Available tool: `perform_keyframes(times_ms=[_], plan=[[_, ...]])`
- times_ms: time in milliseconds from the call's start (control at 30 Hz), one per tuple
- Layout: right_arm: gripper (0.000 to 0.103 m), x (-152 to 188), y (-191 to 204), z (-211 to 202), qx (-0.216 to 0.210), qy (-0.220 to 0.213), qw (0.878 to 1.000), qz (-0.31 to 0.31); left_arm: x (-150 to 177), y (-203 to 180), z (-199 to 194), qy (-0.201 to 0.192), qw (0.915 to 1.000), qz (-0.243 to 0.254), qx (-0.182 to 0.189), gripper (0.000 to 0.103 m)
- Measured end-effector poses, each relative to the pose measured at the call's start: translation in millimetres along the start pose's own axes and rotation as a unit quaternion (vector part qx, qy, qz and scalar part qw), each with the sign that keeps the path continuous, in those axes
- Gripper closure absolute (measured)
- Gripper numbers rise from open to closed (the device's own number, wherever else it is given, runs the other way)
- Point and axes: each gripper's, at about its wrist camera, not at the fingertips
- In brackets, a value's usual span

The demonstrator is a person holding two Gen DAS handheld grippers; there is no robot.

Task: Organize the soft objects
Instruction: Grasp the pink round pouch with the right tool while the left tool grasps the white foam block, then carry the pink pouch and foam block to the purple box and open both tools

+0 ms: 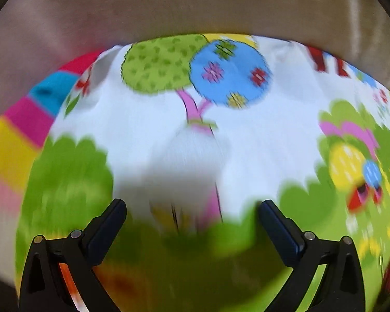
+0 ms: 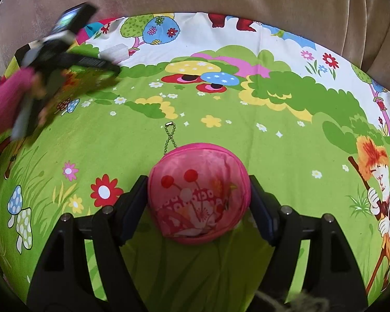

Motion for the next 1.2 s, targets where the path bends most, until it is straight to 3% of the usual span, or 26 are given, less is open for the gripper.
perform_keyframes(times_ms=[67,100,133,167,200,367,500,633,733,867,933,1133,1200], plan=[[0.025,0,-1,0,-0.002,0.0,1.0,0.002,-12,3,12,0.004,0.9999,-0.01,0.014,0.0],[0.025,0,-2,0,-0.003,0.0,1.0,0.004,-12,5,14,0.006,0.9996,-0.018,0.023,0.008],[0.024,-1,-2,1,-0.003,0.0,1.0,0.005,-10,7,12,-0.002,0.9988,-0.025,0.042,0.02],[0.024,-1,-2,1,-0.003,0.0,1.0,0.005,-5,5,3,-0.027,0.9986,-0.02,0.04,0.049],[0.024,-1,-2,1,-0.002,0.0,1.0,0.005,1,1,-3,-0.032,0.9988,-0.01,0.036,0.05],[0.024,-1,-1,1,-0.001,0.0,1.0,0.006,76,-4,-67,-0.037,0.9955,-0.019,0.085,0.05],[0.024,-1,-1,1,-0.001,-0.001,1.0,0.006,159,5,-143,-0.084,0.9936,-0.018,0.072,0.049],[0.024,-1,-1,1,-0.001,-0.001,1.0,0.006,210,15,-174,-0.102,0.9921,-0.034,0.065,0.047],[0.024,-1,-1,1,0.0,0.0,1.0,0.005,218,21,-158,-0.061,0.9926,-0.059,0.087,0.046],[0.024,-2,-1,1,0.001,0.0,1.0,0.004,215,33,-145,-0.047,0.9897,-0.097,0.094,0.042],[0.024,-2,-1,1,0.002,0.0,1.0,0.004,216,30,-145,-0.047,0.9896,-0.094,0.097,0.039],[0.023,-1,-2,1,0.004,0.0,1.0,0.004,213,8,-146,-0.039,0.9973,-0.037,0.049,0.027],[0.02,-1,-2,1,0.006,0.0,1.0,0.004,213,9,-147,-0.039,0.9974,-0.035,0.05,0.025]])
Point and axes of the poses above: each gripper's, at about its wrist camera, not at the fingertips, and z roughly the way its jaws point, y to its left, x to its underside, and after that the axes turned 9 degrees about -x, right-handed
